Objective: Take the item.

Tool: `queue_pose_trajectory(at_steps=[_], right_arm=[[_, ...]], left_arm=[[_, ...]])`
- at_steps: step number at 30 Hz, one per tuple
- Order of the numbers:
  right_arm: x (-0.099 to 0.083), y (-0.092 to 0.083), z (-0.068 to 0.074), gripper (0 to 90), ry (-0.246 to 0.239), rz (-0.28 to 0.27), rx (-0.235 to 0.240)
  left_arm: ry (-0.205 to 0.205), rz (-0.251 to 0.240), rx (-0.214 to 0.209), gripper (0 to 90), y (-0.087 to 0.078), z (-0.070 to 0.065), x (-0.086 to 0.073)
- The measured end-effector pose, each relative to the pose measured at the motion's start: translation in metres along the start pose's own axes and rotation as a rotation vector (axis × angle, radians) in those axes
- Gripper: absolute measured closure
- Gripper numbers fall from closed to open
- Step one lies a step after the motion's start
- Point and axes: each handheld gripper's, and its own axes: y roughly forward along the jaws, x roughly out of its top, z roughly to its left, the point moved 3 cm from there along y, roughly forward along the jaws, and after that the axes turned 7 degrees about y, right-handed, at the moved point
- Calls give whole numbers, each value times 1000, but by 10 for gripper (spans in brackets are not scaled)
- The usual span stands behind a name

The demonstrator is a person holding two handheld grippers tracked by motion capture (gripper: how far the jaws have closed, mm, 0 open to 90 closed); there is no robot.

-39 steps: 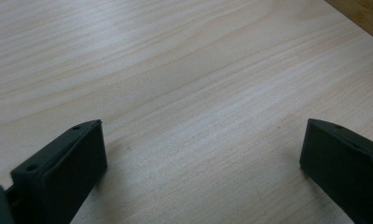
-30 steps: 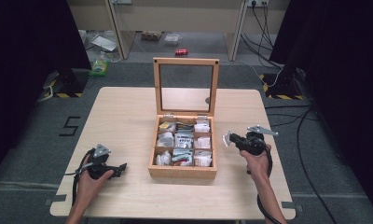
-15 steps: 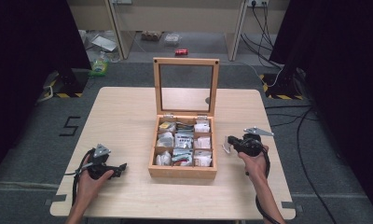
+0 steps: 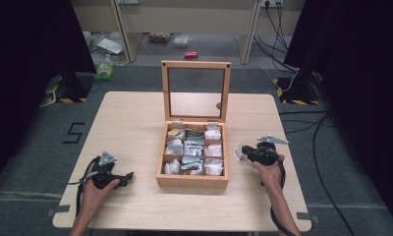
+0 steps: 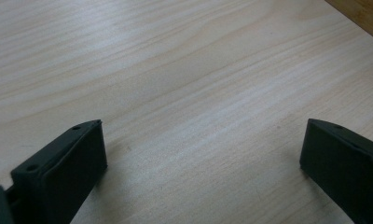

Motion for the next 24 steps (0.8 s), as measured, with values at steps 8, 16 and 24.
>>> queue_pose_trajectory(at_steps=[8,16,24], right_arm=[[-2,1,-1,779,-8,23,-13],[-4,1,-3,720,-3,42,-25],[-4,0,-7,679,14,46,-37]], left_arm=[[1,0,0,0,0,0,0],[0,0,0,0,0,0,0],[1,0,0,0,0,0,0]])
